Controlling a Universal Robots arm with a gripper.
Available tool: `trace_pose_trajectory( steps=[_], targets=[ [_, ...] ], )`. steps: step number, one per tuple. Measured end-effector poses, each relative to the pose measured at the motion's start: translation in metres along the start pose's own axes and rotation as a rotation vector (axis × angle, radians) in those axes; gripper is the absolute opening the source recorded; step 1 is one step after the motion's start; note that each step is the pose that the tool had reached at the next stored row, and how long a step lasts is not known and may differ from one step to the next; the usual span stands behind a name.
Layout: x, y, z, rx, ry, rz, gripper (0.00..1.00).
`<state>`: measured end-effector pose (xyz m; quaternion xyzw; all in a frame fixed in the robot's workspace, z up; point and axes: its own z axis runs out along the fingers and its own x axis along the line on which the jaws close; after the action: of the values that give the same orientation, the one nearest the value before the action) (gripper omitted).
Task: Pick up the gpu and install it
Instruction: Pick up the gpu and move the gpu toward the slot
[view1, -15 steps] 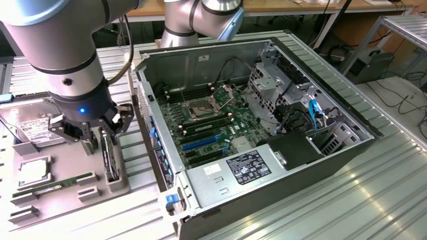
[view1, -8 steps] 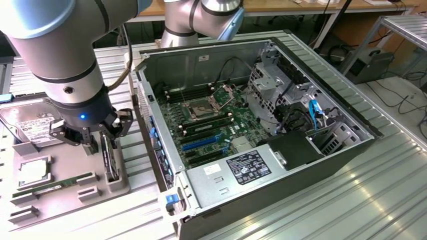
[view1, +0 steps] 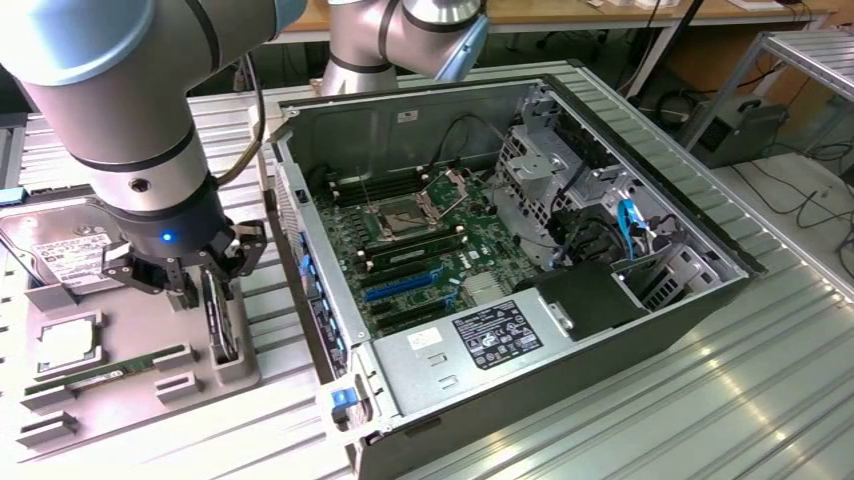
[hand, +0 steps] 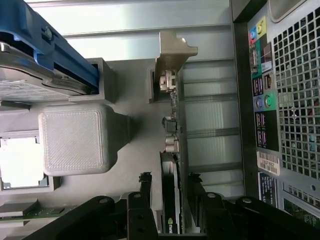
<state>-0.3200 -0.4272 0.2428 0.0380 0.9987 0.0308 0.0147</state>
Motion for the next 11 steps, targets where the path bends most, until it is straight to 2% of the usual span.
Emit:
trace_pose_trajectory(
  steps=[1,2,3,4,11],
  targets=[
    [0.0000,0.0000,0.0002,0.0000,0.0000,0.000,0.41],
    [0.0000,0.0000,0.0004,0.0000,0.0000,0.000,0.34],
    [0.0000,0.0000,0.0004,0.0001,0.0000,0.000,0.34],
    [0.0000,0.0000,0.0005,0.0001,0.0000,0.000,0.27],
    [0.0000,0.0000,0.0005,-0.0001,0.0000,0.000,0.27]
  ],
)
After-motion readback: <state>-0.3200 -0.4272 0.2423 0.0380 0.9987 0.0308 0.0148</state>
